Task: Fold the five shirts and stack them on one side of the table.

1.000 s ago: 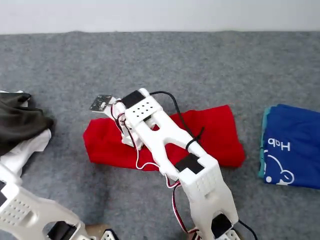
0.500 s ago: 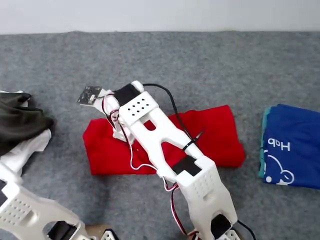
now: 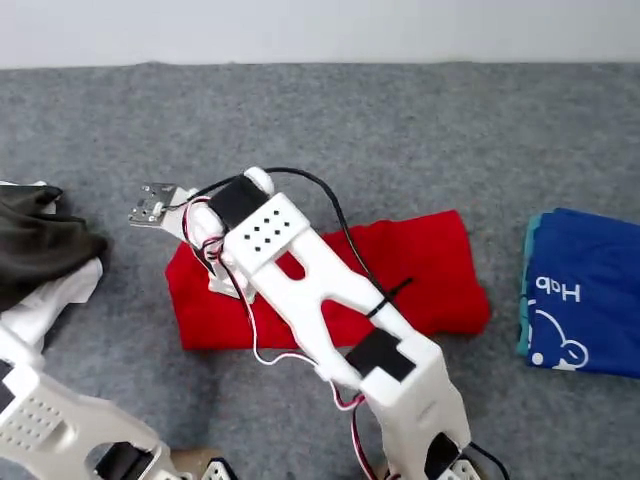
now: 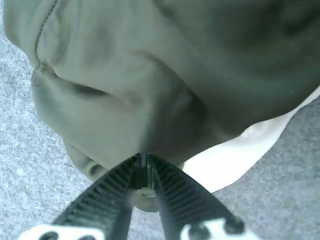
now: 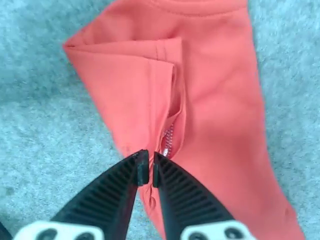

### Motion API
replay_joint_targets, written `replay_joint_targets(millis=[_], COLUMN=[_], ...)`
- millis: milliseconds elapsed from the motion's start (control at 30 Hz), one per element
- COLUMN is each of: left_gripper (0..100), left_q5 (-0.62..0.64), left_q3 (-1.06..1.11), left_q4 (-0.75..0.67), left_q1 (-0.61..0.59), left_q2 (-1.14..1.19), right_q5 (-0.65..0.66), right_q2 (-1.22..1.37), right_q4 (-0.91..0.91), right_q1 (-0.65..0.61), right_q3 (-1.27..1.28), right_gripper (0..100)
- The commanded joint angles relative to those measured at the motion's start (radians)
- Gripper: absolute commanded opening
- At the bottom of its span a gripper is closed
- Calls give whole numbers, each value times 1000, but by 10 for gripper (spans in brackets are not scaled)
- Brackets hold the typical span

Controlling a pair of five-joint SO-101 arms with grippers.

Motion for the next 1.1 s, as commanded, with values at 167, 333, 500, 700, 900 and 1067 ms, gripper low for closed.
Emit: replay_joint_targets(millis=[167, 333, 500, 700, 900, 1067], left_gripper=[15, 15, 15, 15, 15, 15], left_q5=[-3, -3, -3, -3, -3, -3], left_q3=[-45, -45, -45, -45, -45, -45], left_q4=[3, 3, 3, 5, 9, 9], left_q1=[25, 25, 37, 51, 48, 46], left_q2=[-8, -5, -2, -5, -9, -9], right_q5=[-6, 3, 55, 51, 51, 49], right_q2=[-85, -81, -5, 67, 10, -25], right_q4=[39, -91, -242, -260, -102, -15], right_q1=[-44, 62, 116, 119, 120, 87], right_q3=[199, 336, 512, 505, 272, 97], right_gripper=[10, 10, 10, 10, 10, 10])
